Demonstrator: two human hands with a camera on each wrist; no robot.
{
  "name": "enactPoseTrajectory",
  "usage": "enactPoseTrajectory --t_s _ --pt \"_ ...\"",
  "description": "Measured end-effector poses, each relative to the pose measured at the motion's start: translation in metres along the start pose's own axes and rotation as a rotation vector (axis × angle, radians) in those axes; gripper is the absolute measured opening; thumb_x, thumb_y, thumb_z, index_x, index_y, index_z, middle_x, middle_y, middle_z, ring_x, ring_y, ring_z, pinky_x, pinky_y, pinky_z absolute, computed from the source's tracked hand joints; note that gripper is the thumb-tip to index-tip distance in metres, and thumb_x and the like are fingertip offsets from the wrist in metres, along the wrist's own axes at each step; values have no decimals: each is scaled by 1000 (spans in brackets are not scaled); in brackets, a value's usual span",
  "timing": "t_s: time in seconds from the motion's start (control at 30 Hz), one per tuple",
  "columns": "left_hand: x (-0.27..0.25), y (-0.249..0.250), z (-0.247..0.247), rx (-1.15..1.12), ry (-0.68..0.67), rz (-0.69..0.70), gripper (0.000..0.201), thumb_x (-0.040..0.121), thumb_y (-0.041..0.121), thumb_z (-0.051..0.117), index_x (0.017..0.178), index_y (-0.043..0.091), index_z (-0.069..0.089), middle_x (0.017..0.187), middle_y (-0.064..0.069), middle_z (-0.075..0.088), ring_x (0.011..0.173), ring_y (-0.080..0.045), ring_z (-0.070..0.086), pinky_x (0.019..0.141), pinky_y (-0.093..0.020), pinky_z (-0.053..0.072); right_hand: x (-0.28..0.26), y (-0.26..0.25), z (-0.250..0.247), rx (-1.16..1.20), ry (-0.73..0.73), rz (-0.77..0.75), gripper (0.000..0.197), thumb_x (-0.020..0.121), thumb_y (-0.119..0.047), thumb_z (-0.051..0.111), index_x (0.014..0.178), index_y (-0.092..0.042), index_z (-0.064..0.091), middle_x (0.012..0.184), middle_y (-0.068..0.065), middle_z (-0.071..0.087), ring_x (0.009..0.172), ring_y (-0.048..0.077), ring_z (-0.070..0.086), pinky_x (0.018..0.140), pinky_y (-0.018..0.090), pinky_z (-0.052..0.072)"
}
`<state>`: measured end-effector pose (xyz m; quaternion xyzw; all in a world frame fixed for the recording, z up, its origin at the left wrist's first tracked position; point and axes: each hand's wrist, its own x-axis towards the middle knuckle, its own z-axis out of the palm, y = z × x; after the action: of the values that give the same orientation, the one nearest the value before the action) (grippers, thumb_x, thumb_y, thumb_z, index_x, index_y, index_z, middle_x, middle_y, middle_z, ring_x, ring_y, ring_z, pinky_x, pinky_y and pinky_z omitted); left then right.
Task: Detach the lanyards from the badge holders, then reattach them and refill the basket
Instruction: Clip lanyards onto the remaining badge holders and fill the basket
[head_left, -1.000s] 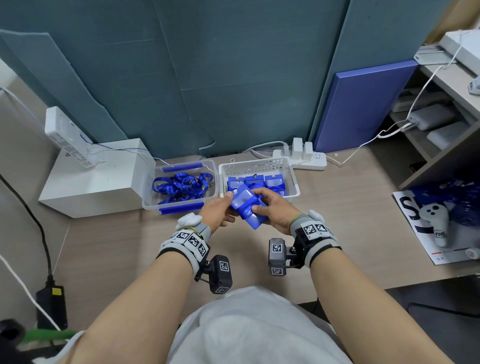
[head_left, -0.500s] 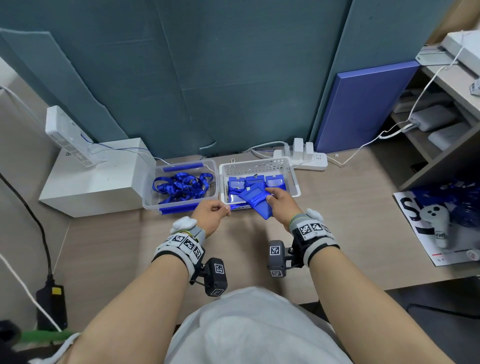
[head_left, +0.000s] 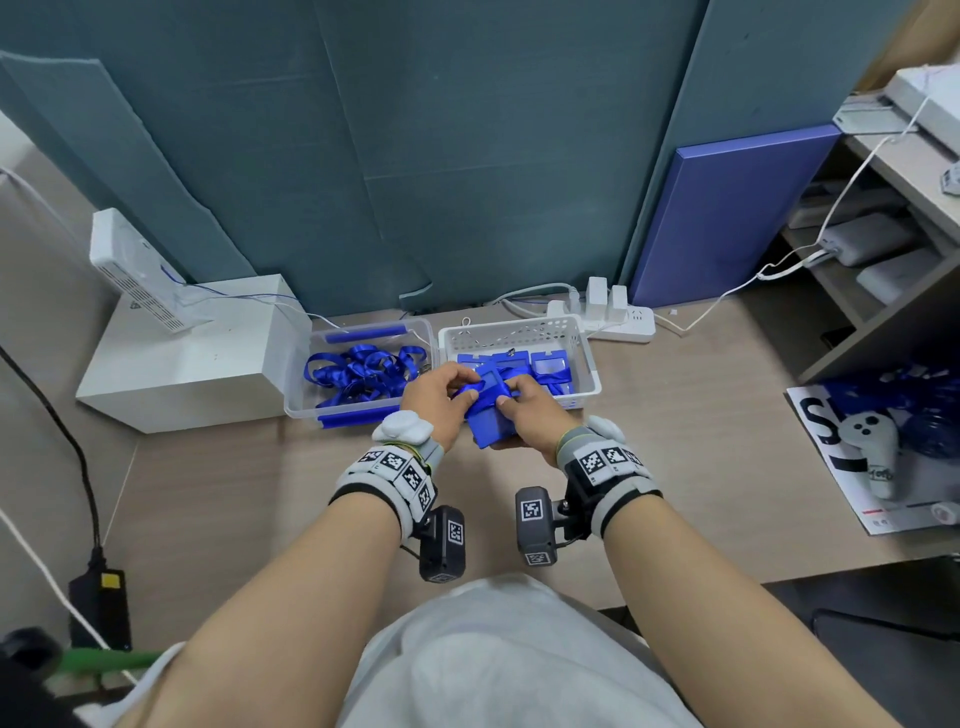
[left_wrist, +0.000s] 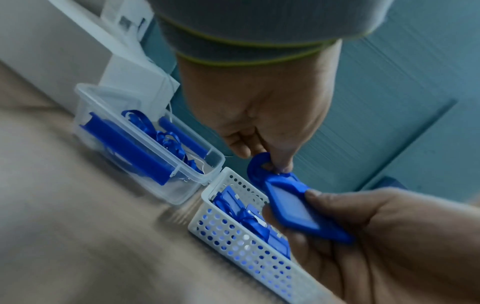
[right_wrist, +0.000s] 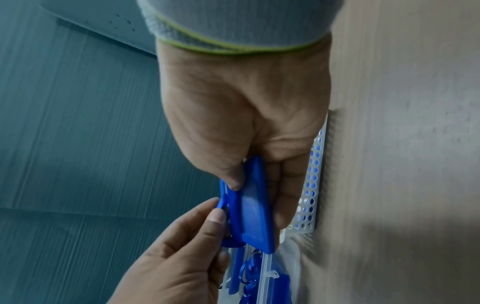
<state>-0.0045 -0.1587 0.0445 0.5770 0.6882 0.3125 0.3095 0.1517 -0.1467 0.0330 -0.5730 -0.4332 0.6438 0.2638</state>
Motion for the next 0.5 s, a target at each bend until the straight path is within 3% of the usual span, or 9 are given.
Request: enactPoseTrajectory --t_s 0.03,0.1,0.17,0.23,0.37,0.43,0.5 --pt "-2 0 -1 77 -8 52 16 86 18 75 101 24 74 97 8 73 90 -11 64 78 -17 47 -2 -1 0 20 -11 -6 14 105 -13 50 118 -11 47 110 9 62 87 22 68 59 34 62" --pt "-3 -2 -2 218 -39 154 23 84 26 77 107 24 75 103 6 72 97 -16 62 88 -29 48 -6 0 -1 50 -39 -11 20 104 -9 53 122 -7 45 103 8 62 83 20 70 64 35 64" --pt "-3 -4 -4 334 -56 187 27 82 32 77 108 27 74 103 7 72 102 -18 59 95 -39 46 -6 2 0 56 -69 -11 27 100 -3 57 124 -5 44 110 17 64 83 24 72 67 37 64" --pt "-2 -6 -5 439 -52 192 23 84 34 75 106 28 74 102 9 73 105 -19 56 97 -39 41 -8 4 1 70 -81 0 30 97 2 60 121 -6 45 117 22 61 85 28 73 68 41 64" --pt "-5 -9 -2 557 -38 217 13 89 32 68 100 28 74 97 7 73 101 -23 56 91 -38 39 -10 7 3 91 -77 28 25 98 4 56 114 -13 46 107 10 57 83 26 71 67 44 64" --pt "-6 -10 3 543 -54 168 13 92 29 65 101 29 73 101 5 71 104 -26 54 92 -40 39 -8 10 5 74 -60 31 26 98 5 52 117 -13 46 118 17 58 88 30 71 66 47 64" --pt "-7 -10 9 547 -74 107 16 94 30 62 105 33 73 110 4 65 109 -26 49 94 -41 37 -8 11 5 18 -26 0 32 97 6 50 113 -22 47 127 22 56 93 36 70 67 51 64"
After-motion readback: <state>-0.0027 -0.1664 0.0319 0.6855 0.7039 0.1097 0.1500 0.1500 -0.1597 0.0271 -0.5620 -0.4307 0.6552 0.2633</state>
